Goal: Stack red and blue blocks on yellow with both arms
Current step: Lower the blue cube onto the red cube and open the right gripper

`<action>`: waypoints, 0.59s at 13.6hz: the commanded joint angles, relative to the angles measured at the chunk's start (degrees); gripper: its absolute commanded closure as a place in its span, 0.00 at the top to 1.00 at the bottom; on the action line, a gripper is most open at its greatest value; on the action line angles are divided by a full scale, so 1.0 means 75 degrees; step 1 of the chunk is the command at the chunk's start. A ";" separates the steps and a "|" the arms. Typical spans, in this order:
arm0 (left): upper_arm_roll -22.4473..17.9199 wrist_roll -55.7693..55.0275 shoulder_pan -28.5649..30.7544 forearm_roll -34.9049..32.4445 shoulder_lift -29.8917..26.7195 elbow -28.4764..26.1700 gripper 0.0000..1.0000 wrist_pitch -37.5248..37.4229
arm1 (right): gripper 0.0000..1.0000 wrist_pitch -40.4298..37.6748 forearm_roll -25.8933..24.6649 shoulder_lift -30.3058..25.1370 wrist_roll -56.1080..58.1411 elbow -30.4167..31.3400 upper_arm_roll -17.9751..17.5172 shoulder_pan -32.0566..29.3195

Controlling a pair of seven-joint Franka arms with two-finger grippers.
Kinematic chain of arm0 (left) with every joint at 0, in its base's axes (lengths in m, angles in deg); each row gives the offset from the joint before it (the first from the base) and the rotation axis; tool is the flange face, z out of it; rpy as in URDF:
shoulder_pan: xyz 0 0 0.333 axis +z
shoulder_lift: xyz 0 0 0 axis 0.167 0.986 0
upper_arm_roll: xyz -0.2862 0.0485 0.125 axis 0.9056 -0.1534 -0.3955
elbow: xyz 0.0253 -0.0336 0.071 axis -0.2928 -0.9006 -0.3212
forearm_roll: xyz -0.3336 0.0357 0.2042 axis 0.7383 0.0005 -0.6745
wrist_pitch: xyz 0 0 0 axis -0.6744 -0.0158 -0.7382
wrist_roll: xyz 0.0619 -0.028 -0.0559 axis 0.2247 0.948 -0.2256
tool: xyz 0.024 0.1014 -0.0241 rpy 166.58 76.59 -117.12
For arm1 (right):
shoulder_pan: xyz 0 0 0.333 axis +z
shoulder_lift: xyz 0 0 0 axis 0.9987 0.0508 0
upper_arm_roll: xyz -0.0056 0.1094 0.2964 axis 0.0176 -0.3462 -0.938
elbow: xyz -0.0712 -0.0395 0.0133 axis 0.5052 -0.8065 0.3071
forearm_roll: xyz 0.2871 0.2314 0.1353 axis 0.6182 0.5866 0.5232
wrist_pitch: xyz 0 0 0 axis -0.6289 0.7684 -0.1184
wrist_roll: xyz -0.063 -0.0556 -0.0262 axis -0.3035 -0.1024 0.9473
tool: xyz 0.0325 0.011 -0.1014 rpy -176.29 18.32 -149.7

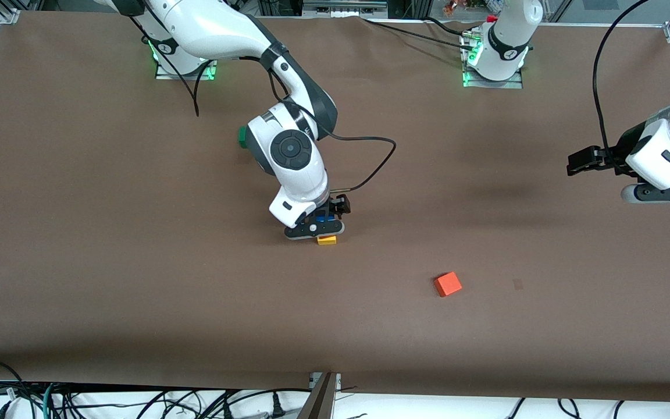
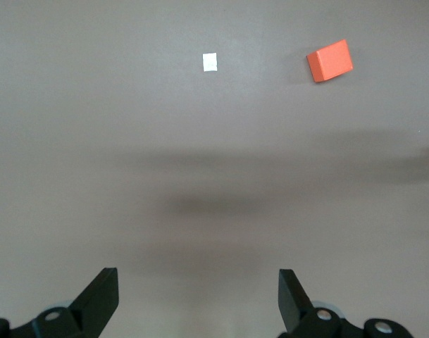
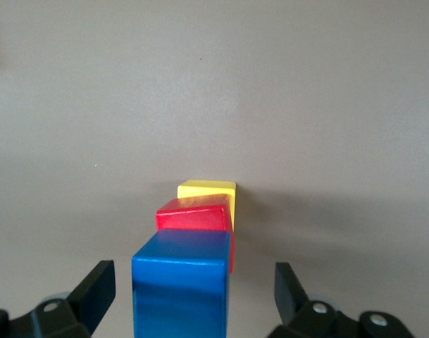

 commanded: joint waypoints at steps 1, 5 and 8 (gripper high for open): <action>-0.0010 0.0133 -0.0008 0.0006 0.0141 0.0249 1.00 -0.0042 | 1.00 -0.0482 -0.0026 -0.0292 0.0133 0.0014 0.0047 -0.0130; -0.0010 0.0133 -0.0008 0.0006 0.0152 0.0249 1.00 -0.0030 | 1.00 -0.0566 0.0021 -0.0842 0.0145 0.0073 0.0398 -0.0493; -0.0010 0.0121 -0.0032 -0.0005 0.0152 0.0249 1.00 -0.0042 | 1.00 -0.1172 0.0045 -0.1311 0.0215 0.0120 0.0445 -0.0963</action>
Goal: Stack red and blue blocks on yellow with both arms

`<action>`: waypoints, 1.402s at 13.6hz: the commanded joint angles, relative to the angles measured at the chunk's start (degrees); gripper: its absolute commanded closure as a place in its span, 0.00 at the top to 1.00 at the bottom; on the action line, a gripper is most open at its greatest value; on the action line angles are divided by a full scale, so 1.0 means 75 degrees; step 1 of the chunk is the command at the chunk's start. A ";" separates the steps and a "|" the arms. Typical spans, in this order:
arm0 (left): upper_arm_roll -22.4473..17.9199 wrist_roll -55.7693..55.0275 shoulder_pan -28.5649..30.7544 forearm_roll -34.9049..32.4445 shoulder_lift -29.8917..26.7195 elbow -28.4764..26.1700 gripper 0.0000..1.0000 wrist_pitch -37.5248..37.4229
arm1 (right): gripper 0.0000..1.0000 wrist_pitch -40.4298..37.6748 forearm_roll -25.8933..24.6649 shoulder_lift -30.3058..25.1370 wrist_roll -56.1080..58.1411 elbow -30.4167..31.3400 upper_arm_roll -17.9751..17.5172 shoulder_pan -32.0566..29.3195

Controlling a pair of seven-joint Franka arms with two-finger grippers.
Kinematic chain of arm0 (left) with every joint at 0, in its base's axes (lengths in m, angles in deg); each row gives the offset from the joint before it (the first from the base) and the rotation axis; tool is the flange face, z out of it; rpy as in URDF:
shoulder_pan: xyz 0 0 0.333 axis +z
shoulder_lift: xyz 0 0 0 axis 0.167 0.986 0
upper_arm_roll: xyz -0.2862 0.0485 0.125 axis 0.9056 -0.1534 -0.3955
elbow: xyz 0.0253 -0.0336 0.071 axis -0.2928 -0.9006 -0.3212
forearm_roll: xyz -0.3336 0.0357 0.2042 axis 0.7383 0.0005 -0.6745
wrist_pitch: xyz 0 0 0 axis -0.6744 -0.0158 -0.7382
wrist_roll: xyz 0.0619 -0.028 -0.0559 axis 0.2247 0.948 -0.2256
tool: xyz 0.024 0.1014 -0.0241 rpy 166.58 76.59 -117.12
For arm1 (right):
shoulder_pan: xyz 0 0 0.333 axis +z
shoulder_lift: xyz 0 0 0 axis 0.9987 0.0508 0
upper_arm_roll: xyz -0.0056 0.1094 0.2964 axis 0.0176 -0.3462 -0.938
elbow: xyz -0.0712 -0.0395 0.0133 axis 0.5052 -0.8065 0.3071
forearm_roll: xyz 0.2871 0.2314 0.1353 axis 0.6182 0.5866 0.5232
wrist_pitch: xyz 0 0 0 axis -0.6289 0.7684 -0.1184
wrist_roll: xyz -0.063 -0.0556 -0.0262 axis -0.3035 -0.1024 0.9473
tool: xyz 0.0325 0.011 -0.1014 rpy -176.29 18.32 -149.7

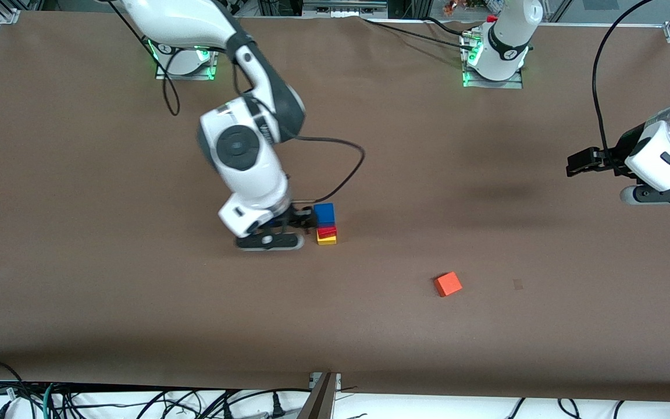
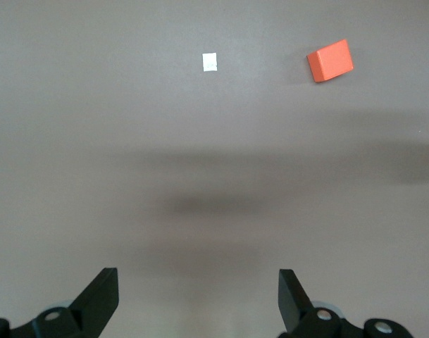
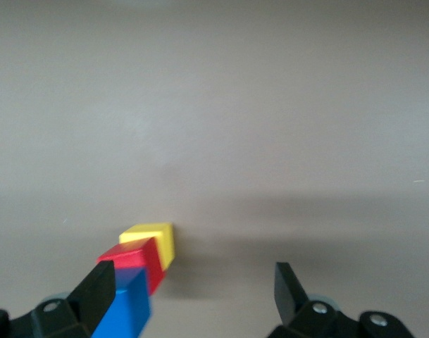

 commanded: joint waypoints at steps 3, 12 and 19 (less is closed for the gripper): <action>-0.0012 0.0145 -0.0020 -0.0017 0.0125 0.0227 1.00 -0.0035 | 1.00 -0.1076 0.0122 -0.0975 0.0591 0.0444 0.0075 -0.0734; -0.0047 0.0215 0.0039 -0.0005 0.0289 0.0579 1.00 -0.0035 | 1.00 -0.1135 0.0592 -0.3295 0.1681 0.2939 0.1070 -0.1052; -0.0047 0.0215 0.0039 0.0007 0.0324 0.0591 1.00 -0.0035 | 1.00 -0.1697 0.0486 -0.4563 0.2537 0.3962 0.1844 -0.1040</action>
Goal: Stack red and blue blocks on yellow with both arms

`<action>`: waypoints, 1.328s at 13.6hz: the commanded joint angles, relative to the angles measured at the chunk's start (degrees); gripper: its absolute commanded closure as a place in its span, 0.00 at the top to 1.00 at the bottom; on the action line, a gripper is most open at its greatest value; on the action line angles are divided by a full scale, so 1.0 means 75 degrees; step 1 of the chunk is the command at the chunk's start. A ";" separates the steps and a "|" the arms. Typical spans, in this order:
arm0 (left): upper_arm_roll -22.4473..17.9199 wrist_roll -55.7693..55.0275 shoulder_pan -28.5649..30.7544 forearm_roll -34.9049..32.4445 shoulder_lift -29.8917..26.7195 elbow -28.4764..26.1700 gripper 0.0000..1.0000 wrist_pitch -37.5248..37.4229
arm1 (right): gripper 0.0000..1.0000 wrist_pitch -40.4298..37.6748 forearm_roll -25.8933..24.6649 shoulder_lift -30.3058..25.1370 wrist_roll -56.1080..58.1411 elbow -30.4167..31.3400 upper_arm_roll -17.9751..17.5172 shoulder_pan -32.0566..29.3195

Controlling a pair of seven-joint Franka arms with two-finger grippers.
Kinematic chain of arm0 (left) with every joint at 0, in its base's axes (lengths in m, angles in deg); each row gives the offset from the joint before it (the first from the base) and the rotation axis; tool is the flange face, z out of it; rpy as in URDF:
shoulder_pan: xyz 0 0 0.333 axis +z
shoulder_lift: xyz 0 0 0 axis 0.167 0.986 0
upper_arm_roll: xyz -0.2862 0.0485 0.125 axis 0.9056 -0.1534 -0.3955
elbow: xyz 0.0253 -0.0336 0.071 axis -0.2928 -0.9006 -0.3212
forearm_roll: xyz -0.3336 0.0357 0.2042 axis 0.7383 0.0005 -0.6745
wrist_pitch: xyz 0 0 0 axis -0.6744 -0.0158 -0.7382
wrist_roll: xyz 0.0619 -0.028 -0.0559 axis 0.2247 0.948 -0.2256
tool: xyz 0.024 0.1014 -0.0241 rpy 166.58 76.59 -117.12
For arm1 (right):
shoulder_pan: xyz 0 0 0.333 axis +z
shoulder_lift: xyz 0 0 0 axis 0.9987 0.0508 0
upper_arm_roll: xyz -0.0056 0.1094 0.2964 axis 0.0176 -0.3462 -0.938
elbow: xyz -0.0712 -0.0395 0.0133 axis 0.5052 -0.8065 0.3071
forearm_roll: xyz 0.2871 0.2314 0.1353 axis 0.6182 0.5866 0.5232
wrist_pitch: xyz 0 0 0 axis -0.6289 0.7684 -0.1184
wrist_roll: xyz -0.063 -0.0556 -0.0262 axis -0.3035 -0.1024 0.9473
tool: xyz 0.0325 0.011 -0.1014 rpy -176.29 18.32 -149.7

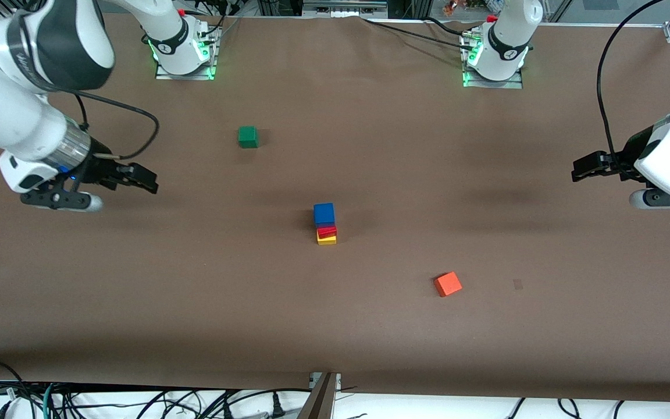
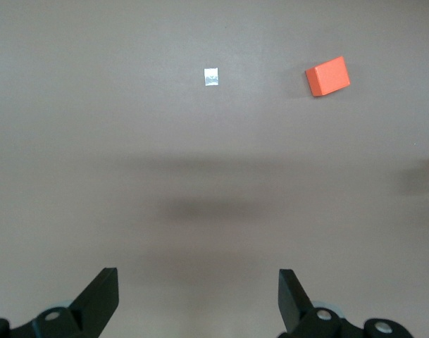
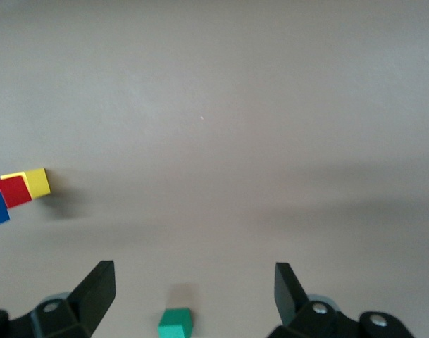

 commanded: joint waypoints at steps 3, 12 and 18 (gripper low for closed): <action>-0.0012 0.0178 0.0007 0.0018 0.0162 0.0272 1.00 -0.0077 | 1.00 -0.0454 -0.0081 -0.0541 0.0121 0.0222 0.0137 0.0052; 0.0000 0.0178 0.0007 0.0018 0.0162 0.0272 1.00 -0.0077 | 1.00 -0.0854 -0.0491 -0.0646 0.0121 -0.0247 -0.3222 -0.3611; 0.0000 0.0178 0.0007 0.0018 0.0162 0.0272 1.00 -0.0077 | 1.00 -0.1451 -0.0655 -0.1033 0.0237 -0.0084 -0.3063 -0.3663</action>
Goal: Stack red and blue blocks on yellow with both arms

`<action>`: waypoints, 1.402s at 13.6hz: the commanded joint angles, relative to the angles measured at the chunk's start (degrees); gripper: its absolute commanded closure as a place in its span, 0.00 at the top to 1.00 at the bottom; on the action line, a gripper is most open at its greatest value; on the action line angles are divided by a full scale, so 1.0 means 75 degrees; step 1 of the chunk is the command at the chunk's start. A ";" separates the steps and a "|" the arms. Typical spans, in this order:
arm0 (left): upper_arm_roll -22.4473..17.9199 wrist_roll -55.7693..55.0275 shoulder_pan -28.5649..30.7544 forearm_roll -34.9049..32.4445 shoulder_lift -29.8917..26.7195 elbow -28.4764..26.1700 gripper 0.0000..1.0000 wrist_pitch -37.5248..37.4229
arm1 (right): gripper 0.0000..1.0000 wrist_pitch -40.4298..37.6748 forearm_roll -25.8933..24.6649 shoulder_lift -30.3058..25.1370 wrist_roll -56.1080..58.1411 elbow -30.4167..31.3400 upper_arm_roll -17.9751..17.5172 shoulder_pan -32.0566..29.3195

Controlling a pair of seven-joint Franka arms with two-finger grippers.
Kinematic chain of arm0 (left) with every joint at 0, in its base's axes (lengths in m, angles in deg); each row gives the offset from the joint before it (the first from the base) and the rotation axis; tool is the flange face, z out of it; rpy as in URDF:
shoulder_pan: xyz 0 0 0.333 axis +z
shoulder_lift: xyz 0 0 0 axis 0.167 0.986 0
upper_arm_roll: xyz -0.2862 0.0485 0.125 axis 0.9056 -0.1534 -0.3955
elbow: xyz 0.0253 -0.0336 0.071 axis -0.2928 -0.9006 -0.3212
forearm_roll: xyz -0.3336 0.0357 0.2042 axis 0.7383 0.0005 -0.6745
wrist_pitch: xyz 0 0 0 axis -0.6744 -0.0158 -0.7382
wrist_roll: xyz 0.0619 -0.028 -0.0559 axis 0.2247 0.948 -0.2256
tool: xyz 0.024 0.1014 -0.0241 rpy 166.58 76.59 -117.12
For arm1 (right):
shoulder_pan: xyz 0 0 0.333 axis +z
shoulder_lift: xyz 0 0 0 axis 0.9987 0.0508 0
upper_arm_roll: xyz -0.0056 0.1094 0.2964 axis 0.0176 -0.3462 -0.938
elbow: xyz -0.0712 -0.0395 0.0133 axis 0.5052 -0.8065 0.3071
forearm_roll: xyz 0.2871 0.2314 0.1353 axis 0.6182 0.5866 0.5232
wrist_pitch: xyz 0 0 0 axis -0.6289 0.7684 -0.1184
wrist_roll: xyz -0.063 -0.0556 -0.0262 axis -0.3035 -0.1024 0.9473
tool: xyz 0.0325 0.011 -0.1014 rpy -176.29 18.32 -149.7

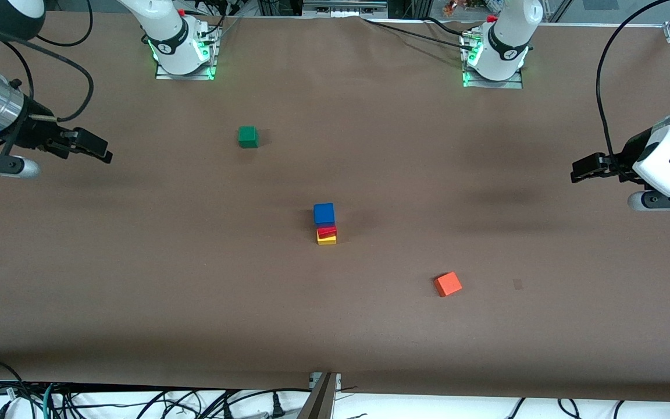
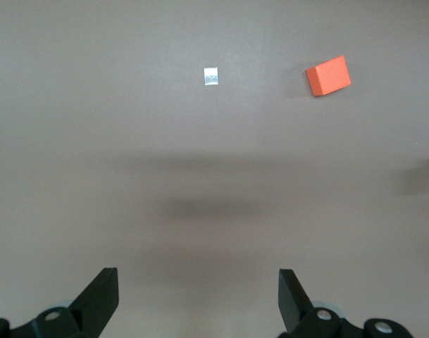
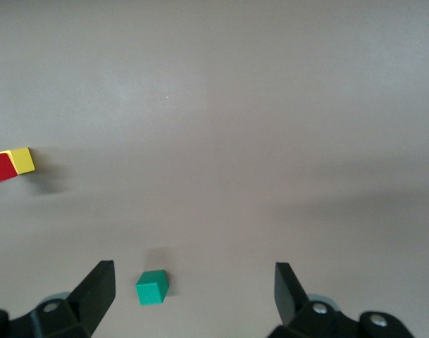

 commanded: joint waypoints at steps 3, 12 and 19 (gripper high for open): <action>-0.0002 0.0175 0.0008 0.0018 0.0123 0.0249 1.00 -0.0077 | 1.00 -0.0184 -0.0337 -0.0240 0.0313 0.0124 -0.0021 -0.0125; -0.0002 0.0187 0.0019 0.0030 0.0112 0.0249 1.00 -0.0077 | 1.00 -0.0125 -0.0712 0.0228 0.0571 -0.0626 -0.0091 -0.0044; -0.0002 0.0187 0.0019 0.0018 0.0112 0.0249 1.00 -0.0077 | 1.00 -0.0172 -0.0748 0.0299 0.0595 -0.0650 -0.0079 -0.0020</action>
